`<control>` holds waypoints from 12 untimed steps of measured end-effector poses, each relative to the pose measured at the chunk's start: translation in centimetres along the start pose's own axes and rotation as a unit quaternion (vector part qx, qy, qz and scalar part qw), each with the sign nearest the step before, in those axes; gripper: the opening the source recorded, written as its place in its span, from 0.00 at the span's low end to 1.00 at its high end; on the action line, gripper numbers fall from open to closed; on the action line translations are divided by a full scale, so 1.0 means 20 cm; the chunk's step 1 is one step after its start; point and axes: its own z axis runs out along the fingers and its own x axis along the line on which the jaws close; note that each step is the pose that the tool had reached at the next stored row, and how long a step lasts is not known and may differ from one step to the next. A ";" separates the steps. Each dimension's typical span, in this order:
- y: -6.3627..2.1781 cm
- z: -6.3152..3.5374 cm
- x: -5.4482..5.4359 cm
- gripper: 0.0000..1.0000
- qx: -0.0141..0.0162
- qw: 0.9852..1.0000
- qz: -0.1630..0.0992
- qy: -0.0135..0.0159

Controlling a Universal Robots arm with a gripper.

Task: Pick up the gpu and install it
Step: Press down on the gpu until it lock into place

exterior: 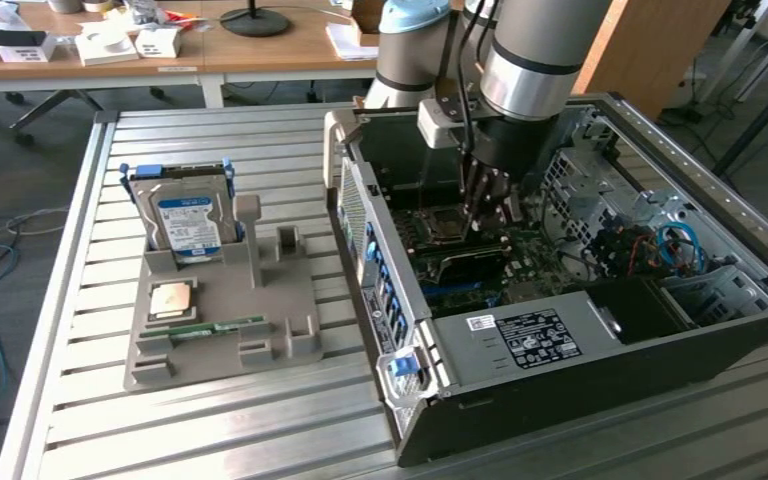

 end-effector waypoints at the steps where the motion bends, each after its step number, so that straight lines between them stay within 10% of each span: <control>1: 0.000 0.001 0.00 0.11 0.000 1.000 0.000 0.000; 12: 0.000 0.022 0.00 0.11 0.000 1.000 0.000 0.000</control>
